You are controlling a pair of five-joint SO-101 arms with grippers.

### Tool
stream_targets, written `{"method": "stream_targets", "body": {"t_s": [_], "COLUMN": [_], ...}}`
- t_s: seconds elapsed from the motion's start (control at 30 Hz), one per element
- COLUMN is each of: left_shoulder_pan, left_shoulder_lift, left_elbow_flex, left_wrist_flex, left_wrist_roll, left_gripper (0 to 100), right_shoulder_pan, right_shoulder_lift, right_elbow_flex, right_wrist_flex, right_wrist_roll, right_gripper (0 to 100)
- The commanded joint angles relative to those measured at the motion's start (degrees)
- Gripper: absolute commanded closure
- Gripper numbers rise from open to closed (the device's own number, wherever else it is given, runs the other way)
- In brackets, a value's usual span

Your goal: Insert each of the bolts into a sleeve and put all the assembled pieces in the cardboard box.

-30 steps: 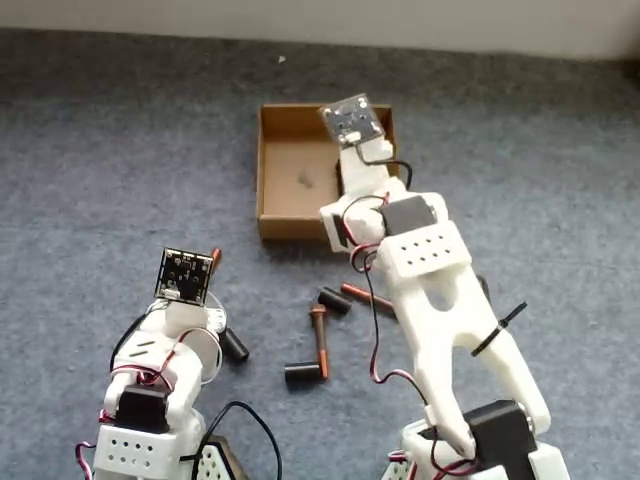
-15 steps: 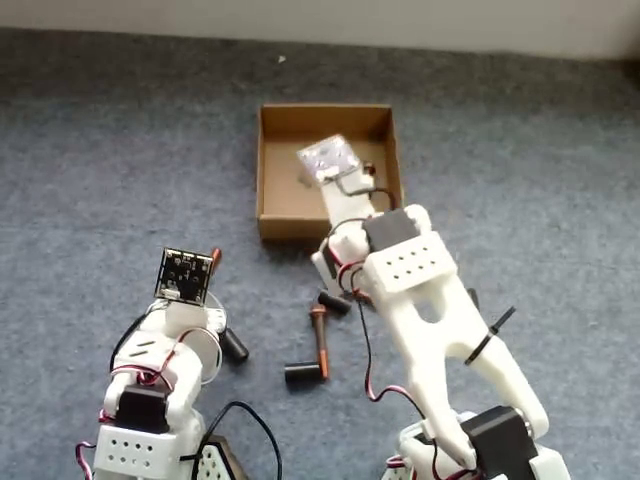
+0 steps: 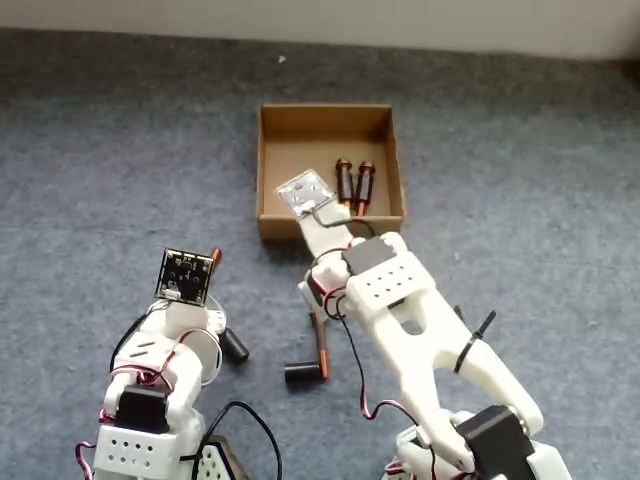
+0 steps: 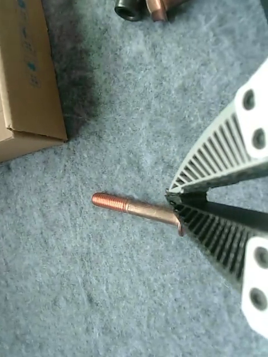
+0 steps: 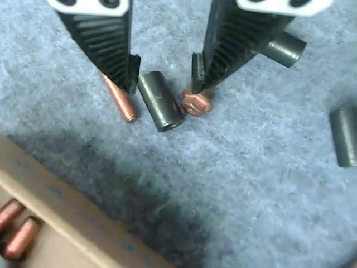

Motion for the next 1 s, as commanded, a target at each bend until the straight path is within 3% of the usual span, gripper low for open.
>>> {"method": "stream_targets", "body": {"t_s": [0.0, 0.3, 0.63, 0.83, 0.97], "left_shoulder_pan": [-0.5, -0.5, -0.5, -0.5, -0.5], "left_shoulder_lift": [-0.3, -0.3, -0.3, -0.3, -0.3], "left_elbow_flex": [1.1, 1.1, 1.1, 1.1, 1.1], "left_wrist_flex": [0.3, 0.3, 0.3, 0.3, 0.3], "left_wrist_roll": [-0.4, -0.4, -0.4, -0.4, -0.4], "left_gripper": [99, 99, 99, 99, 99], "right_shoulder_pan": [-0.5, 3.3, 2.9, 2.8, 2.8], "right_shoulder_lift": [5.1, 17.9, 20.7, 20.5, 19.6], "right_elbow_flex": [-1.2, -8.6, -8.7, -8.7, -8.8], "right_wrist_flex": [-0.7, -0.7, -1.4, -2.0, 4.2], "right_wrist_roll": [2.0, 2.1, 2.1, 2.1, 1.8], "right_gripper": [85.0, 85.0, 85.1, 99.8, 99.5]}}
